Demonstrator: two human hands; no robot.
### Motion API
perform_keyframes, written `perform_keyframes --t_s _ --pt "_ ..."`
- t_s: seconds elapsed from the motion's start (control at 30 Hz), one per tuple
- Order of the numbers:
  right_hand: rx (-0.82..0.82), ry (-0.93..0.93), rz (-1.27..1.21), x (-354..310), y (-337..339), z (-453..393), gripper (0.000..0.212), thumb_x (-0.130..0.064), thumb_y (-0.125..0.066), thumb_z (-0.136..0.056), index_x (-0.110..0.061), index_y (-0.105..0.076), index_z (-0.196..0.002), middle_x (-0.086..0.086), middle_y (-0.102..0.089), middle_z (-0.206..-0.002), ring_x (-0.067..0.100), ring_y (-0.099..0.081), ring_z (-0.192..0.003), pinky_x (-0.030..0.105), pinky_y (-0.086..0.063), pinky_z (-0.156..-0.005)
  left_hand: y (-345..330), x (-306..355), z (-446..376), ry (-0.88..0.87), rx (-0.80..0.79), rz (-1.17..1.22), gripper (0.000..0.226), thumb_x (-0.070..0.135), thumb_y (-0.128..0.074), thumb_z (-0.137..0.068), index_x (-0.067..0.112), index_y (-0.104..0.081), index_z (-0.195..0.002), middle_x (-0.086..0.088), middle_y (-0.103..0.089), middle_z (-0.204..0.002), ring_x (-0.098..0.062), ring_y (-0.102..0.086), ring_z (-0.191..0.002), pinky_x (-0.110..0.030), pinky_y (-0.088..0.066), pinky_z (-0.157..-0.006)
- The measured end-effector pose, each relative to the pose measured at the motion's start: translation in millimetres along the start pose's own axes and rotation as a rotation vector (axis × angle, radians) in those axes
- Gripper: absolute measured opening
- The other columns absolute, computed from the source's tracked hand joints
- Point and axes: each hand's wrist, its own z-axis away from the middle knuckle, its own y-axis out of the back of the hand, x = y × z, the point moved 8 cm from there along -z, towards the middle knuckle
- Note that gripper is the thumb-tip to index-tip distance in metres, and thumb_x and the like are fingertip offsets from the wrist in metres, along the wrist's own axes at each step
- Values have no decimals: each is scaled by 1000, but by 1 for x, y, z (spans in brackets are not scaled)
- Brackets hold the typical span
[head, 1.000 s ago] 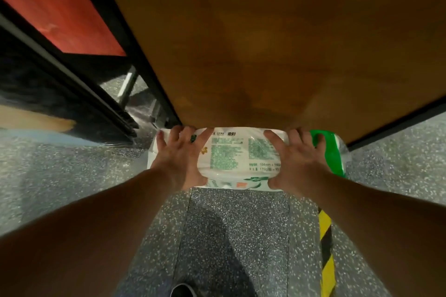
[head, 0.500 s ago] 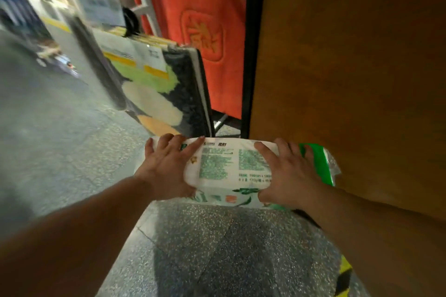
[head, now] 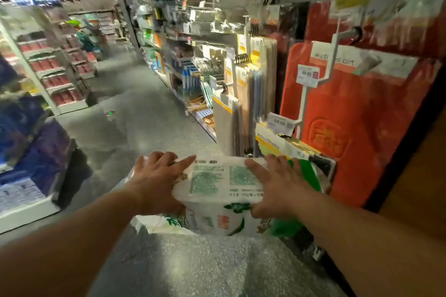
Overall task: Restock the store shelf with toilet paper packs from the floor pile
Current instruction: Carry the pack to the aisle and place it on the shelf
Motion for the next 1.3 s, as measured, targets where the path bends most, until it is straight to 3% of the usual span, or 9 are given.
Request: perform_keyframes --t_s 0.17,0.37,0.53,0.67,0.8,1.03,1.2,1.3 --pt "74 163 12 -126 97 -32 118 -70 -71 -72 -44 5 -159 10 -12 -162 33 -10 -149 61 -1 -121 87 -126 64 140 33 -14 120 78 -71 -65 52 4 -156 9 -27 -153 -23 -21 -141 -52 -13 -120" --pt "134 388 44 -302 210 -49 117 -70 -72 -70 -45 1 -159 11 -12 -165 34 -11 -151 58 -7 -121 180 -278 182 356 82 49 120 74 -75 -59 57 -5 -155 10 -34 -151 -25 -22 -142 -57 -13 -120" --pt "168 579 31 -431 279 -49 119 -70 -75 -65 -47 -6 -159 13 -19 -161 36 -17 -148 59 -11 -121 241 -376 279 505 127 108 121 79 -73 -47 59 -18 -153 17 -38 -127 -20 -29 -130 -53 -24 -116" --pt "210 722 63 -518 319 -52 118 -70 -75 -65 -46 -9 -159 12 -30 -154 36 -26 -141 56 -18 -119 272 -437 339 608 161 102 121 85 -72 -42 59 -26 -151 13 -47 -126 -18 -39 -124 -47 -35 -112" --pt "233 854 44 -601 352 -67 118 -68 -77 -64 -46 -10 -159 11 -24 -161 37 -22 -147 57 -17 -120 296 -491 387 758 180 77 121 82 -70 -41 61 -22 -150 11 -48 -128 -19 -39 -121 -48 -39 -109" --pt "291 1096 6 -734 405 -96 100 -58 -78 -70 -46 -24 -153 8 -42 -138 28 -40 -125 52 -30 -113 336 -568 453 986 341 113 132 84 -75 -22 60 -36 -146 10 -51 -136 -21 -49 -122 -47 -49 -104" --pt "383 1231 39 -839 425 -119 110 -67 -75 -69 -46 -15 -158 7 -42 -132 27 -37 -124 49 -28 -110 343 -626 496 1096 386 59 131 82 -74 -26 55 -35 -149 8 -49 -147 -23 -46 -134 -49 -44 -109" --pt "394 1280 27 -902 428 -131 109 -65 -76 -69 -47 -16 -157 8 -40 -136 28 -35 -127 51 -28 -112 341 -676 523 1140 405 65 138 89 -75 -20 56 -36 -148 7 -52 -143 -24 -48 -131 -50 -49 -104"
